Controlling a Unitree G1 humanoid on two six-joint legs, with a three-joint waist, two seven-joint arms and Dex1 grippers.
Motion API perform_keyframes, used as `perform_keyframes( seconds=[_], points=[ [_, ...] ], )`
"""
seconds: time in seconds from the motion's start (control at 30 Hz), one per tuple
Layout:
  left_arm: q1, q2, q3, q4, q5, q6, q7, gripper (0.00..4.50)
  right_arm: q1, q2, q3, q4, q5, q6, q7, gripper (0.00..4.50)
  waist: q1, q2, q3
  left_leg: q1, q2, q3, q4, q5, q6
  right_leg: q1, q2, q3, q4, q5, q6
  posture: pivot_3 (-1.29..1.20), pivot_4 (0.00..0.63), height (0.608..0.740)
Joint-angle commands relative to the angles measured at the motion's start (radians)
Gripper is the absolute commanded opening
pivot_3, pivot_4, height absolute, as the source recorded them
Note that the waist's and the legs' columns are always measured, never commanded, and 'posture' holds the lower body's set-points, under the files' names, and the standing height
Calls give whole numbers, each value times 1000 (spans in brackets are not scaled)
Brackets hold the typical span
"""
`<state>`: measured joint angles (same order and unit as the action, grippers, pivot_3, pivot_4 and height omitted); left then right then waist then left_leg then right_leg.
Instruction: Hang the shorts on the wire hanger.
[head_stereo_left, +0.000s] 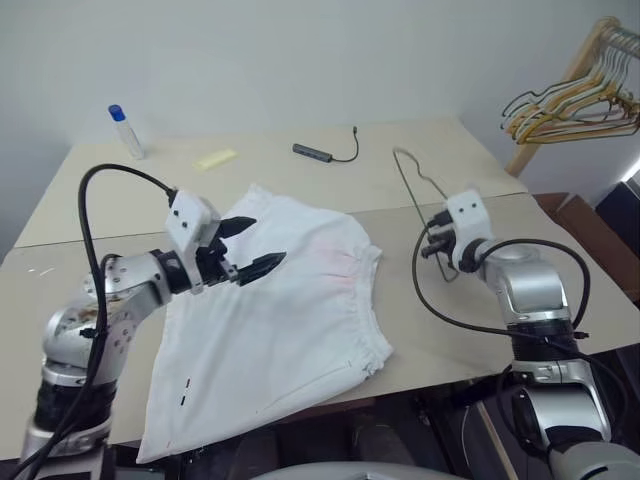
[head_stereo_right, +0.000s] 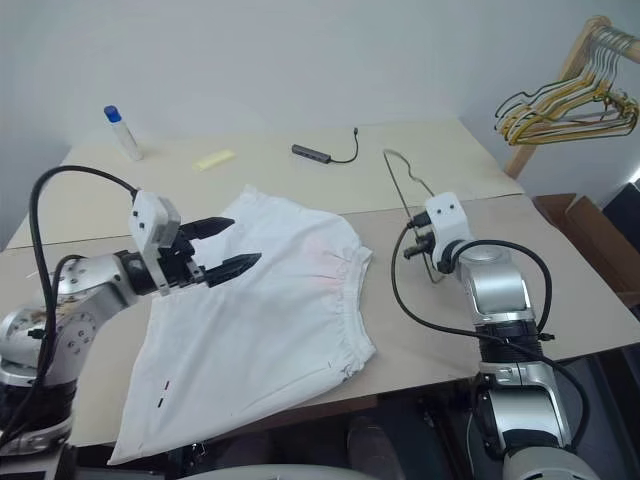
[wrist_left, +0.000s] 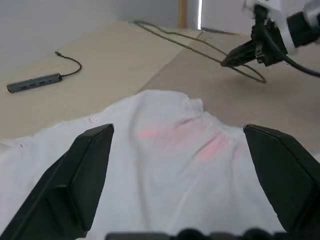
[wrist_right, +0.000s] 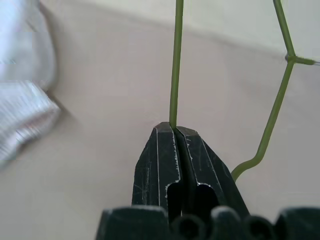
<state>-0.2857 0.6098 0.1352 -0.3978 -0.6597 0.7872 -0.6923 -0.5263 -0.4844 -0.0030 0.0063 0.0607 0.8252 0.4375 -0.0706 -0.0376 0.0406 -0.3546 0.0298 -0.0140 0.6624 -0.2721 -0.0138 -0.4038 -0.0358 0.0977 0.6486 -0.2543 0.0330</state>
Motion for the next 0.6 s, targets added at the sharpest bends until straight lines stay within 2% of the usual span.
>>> perform_keyframes(
  seconds=[0.03,0.1,0.17,0.3,0.6],
  points=[
    [-52,-107,108,23,-243,139,99,4500,58,-10,36,-178,-6,-192,34,26,1,0,0,0,0,0,0,0,0,0,0,0,0,0,0,-10,0,740],
    [-77,-183,161,52,-354,189,184,4500,108,-17,76,-239,-43,-361,41,26,0,0,0,0,0,-1,0,0,0,0,-1,-1,0,0,0,-10,0,740],
    [-103,-250,197,90,-423,212,286,4500,134,9,97,-281,-41,-447,40,26,0,0,0,0,-1,0,0,0,0,0,-1,0,0,0,1,-10,0,740],
    [-142,-353,230,113,-497,187,433,4500,148,53,142,-323,-58,-513,29,26,2,0,0,1,-1,-1,1,1,-2,1,-1,0,-1,2,2,-1,0,740],
    [-183,-416,149,84,-397,78,537,4500,189,42,247,-338,-121,-705,91,26,11,-1,0,1,-3,-1,1,1,-3,2,-1,0,-2,3,1,5,0,740]
  ],
)
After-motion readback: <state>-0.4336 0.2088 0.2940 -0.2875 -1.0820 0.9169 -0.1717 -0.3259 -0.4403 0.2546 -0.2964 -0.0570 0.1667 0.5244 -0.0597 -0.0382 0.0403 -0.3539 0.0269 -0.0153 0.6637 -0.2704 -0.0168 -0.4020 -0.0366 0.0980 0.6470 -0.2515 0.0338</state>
